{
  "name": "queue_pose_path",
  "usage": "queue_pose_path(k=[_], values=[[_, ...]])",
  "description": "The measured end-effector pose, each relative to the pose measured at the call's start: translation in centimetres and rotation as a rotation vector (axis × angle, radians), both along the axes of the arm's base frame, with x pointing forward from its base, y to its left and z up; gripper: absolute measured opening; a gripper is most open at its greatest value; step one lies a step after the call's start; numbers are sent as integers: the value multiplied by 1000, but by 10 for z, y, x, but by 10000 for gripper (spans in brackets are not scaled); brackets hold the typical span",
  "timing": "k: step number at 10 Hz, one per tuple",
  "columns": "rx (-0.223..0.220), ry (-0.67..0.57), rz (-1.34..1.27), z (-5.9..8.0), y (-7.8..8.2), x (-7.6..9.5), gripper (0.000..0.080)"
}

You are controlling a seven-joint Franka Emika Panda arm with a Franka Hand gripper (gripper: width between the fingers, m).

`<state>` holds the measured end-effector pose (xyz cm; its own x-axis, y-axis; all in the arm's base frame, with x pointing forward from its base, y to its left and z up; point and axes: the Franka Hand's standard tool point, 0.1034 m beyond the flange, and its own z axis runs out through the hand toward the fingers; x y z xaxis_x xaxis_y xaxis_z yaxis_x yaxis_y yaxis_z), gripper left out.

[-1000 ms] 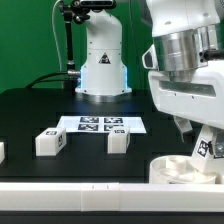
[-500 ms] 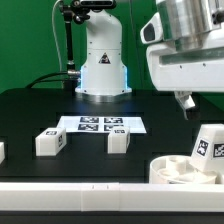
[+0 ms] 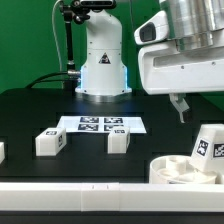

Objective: Assemble stool

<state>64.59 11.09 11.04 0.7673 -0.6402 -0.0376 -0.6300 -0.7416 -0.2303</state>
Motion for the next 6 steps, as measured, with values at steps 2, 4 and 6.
queue_pose_path(k=[2, 4, 6], values=[[-46, -47, 223, 5, 6, 0, 649], [-61, -73, 355, 5, 1, 0, 649], [-82, -99, 493, 5, 0, 0, 649]])
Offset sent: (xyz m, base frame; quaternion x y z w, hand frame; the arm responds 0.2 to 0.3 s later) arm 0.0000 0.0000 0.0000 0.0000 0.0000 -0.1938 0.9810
